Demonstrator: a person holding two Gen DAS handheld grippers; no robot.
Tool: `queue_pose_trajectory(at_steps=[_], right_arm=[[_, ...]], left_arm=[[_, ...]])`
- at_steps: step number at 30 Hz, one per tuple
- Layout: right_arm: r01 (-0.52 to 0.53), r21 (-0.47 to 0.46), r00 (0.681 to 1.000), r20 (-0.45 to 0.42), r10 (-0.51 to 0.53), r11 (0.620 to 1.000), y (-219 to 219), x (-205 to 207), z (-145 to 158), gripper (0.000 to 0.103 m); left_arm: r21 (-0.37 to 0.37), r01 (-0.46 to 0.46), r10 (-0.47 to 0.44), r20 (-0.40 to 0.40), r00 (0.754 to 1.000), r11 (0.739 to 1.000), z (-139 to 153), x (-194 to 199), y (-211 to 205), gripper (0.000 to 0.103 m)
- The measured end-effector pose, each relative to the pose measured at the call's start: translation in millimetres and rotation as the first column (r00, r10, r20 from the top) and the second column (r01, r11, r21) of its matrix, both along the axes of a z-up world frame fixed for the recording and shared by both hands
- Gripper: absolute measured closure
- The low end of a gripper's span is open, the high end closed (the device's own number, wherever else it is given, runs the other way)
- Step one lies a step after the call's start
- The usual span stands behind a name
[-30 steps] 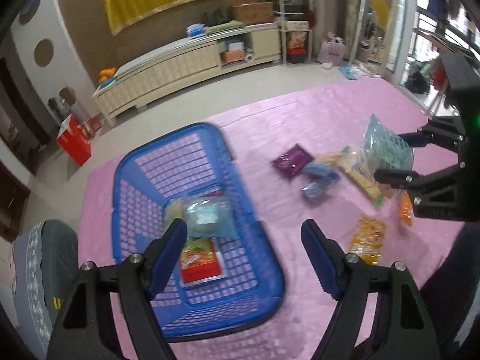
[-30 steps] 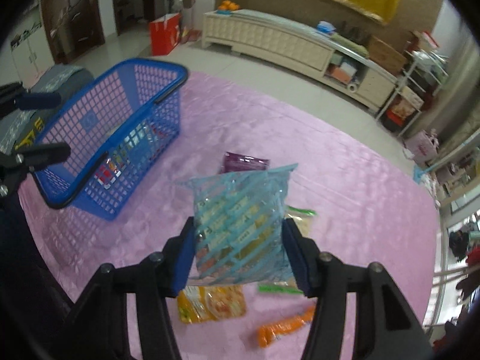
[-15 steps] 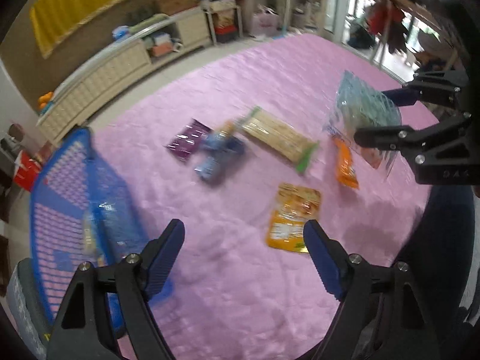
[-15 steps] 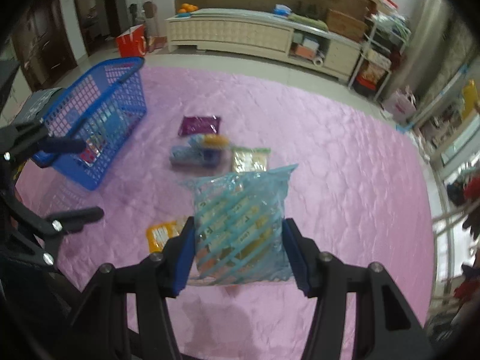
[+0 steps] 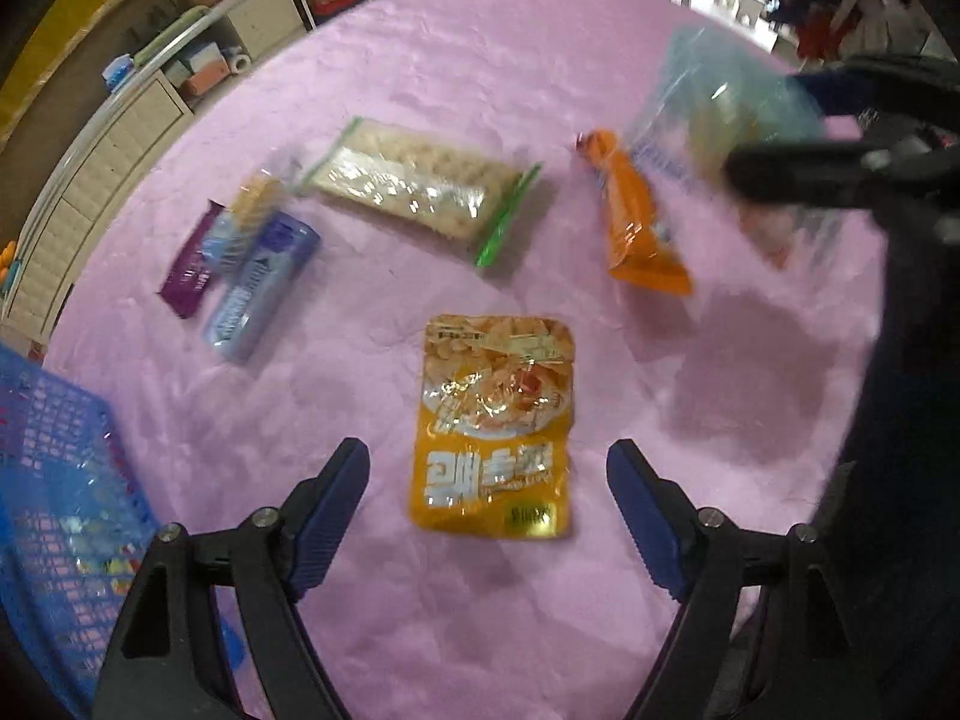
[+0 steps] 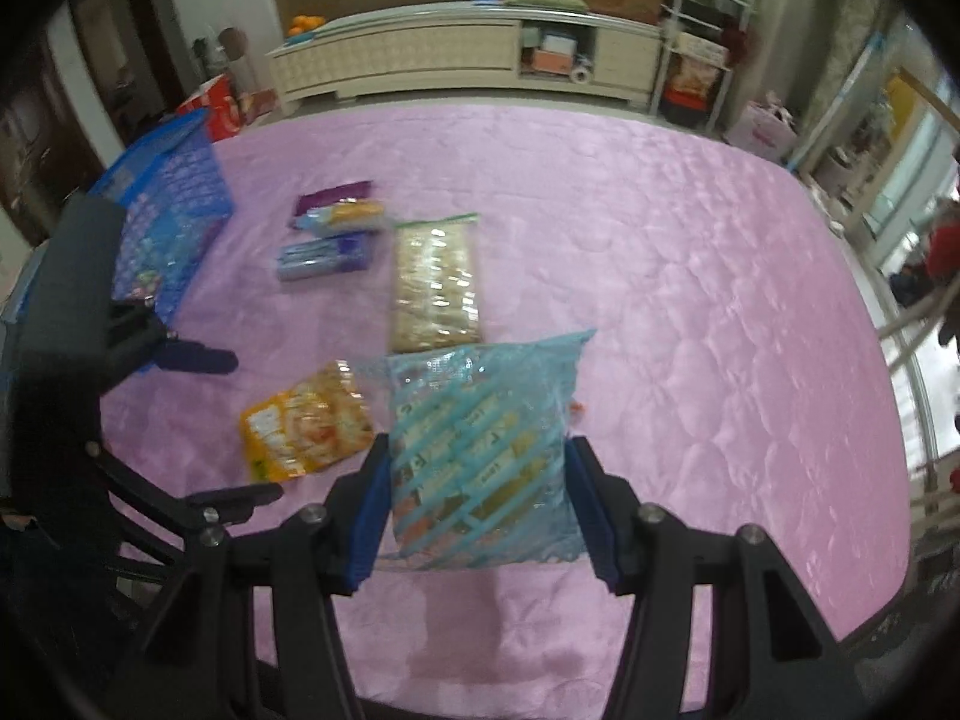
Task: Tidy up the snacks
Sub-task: 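Lower the left tool to the orange-yellow pouch and grasp it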
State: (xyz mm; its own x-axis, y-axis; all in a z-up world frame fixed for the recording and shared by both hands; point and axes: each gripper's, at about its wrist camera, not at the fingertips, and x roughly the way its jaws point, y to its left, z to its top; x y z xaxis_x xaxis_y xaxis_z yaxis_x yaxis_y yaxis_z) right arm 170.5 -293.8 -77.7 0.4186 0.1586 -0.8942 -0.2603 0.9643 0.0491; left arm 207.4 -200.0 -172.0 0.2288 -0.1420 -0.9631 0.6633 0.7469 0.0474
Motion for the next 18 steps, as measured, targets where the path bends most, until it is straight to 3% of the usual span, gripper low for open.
queue_pose_trajectory(at_steps=[4, 7, 8, 13, 15, 18], right_arm=[[0.003, 0.002, 1.000, 0.005, -0.003, 1.000, -4.4, 0.5, -2.2, 0.043], [0.012, 0.011, 1.000, 0.007, -0.012, 1.000, -7.6, 1.9, -4.4, 0.043], [0.017, 0.020, 1.000, 0.005, -0.017, 1.000, -8.9, 2.6, -5.5, 0.043], [0.025, 0.049, 1.000, -0.013, -0.024, 0.998, -8.1, 5.7, -11.6, 0.043], [0.021, 0.054, 1.000, -0.017, -0.021, 0.998, -5.9, 4.9, -13.7, 0.043], [0.019, 0.058, 1.000, -0.022, -0.018, 0.998, -2.6, 4.2, -15.5, 0.043]], left_arm=[[0.030, 0.004, -0.004, -0.004, 1.000, 1.000, -15.2, 10.2, -8.7, 0.023], [-0.003, 0.002, -0.002, -0.025, 1.000, 1.000, -18.8, 16.5, -8.0, 0.026], [-0.033, -0.008, 0.006, -0.061, 0.998, 0.999, -19.6, 18.5, -5.6, 0.034], [-0.051, -0.006, 0.003, -0.060, 0.998, 0.999, -22.1, 11.6, -3.1, 0.046], [-0.058, -0.017, 0.013, -0.072, 0.997, 0.998, -20.8, 11.0, -1.1, 0.061], [-0.066, -0.032, 0.027, -0.072, 0.997, 0.997, -22.2, 9.9, 1.0, 0.068]])
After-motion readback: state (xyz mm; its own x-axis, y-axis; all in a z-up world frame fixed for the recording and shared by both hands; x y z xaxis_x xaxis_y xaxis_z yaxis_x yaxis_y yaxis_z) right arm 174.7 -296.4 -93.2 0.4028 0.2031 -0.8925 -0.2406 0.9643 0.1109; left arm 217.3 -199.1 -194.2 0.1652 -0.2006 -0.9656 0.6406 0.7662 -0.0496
